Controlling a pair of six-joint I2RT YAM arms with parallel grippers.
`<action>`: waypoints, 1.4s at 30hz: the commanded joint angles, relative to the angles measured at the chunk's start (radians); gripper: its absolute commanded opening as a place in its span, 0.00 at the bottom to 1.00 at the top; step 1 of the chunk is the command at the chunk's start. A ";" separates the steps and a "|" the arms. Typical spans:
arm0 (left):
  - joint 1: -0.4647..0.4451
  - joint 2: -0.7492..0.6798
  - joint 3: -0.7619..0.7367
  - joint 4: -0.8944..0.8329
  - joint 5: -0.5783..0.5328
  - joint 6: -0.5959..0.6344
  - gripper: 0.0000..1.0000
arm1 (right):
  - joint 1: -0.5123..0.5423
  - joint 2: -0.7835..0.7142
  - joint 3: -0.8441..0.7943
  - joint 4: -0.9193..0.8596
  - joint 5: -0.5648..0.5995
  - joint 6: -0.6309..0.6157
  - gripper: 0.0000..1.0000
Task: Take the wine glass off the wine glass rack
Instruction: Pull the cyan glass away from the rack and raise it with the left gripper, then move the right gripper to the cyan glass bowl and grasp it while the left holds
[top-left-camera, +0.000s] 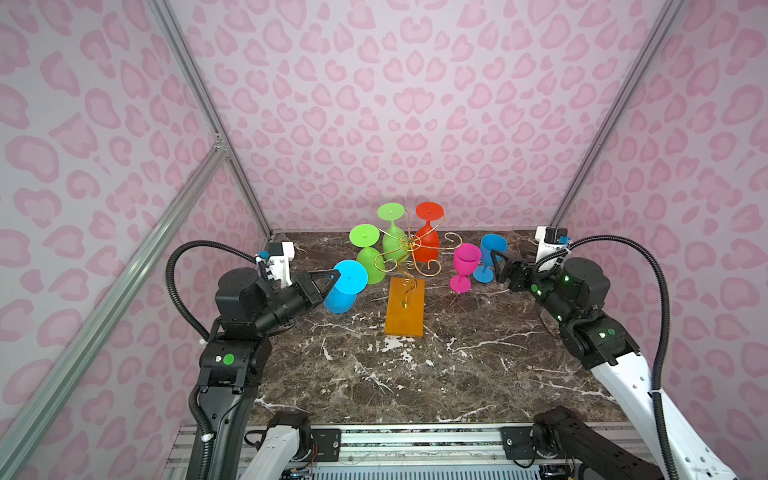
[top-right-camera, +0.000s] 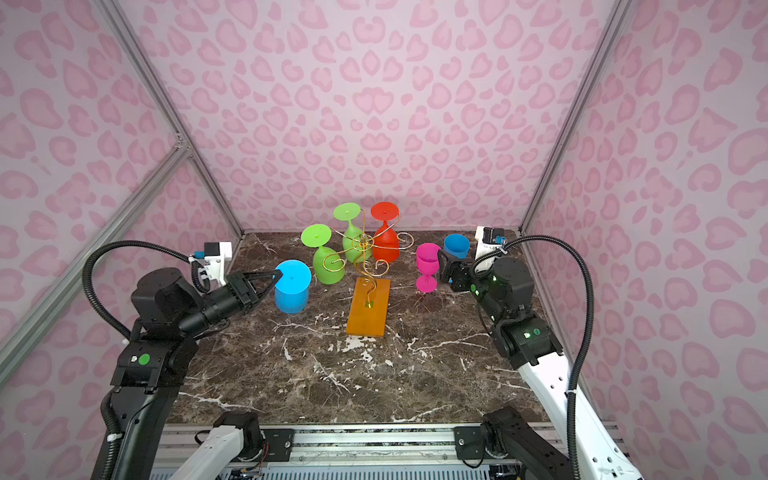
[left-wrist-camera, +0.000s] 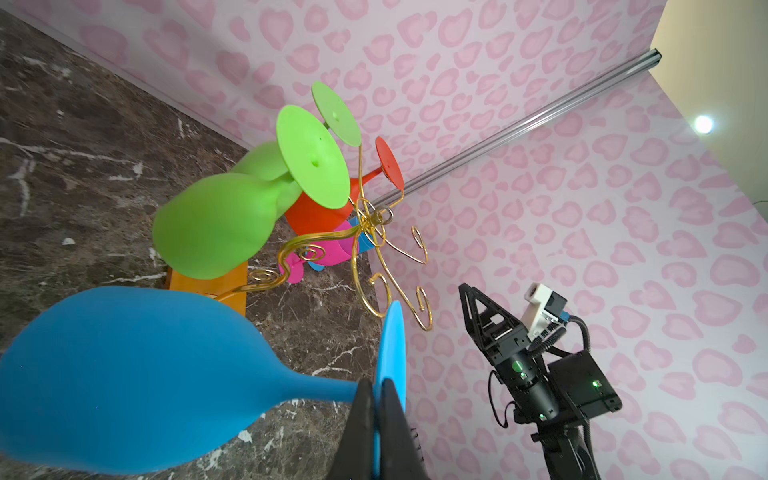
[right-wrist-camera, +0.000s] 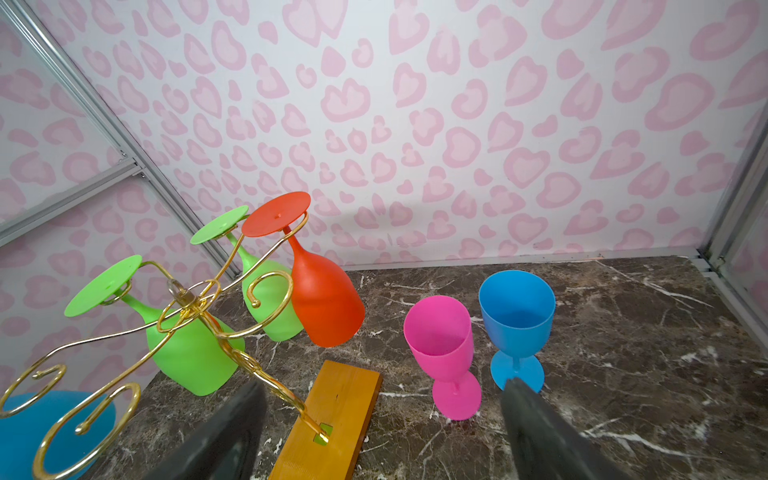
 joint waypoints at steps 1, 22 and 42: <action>0.046 0.008 0.042 0.010 -0.007 0.024 0.04 | 0.001 -0.004 0.011 0.001 0.006 -0.012 0.90; 0.255 0.353 0.390 0.617 0.246 -0.347 0.04 | 0.003 0.022 0.079 0.030 -0.032 -0.070 0.90; -0.051 0.482 0.504 0.752 0.227 -0.507 0.04 | 0.314 0.222 0.229 0.323 -0.176 -0.557 0.96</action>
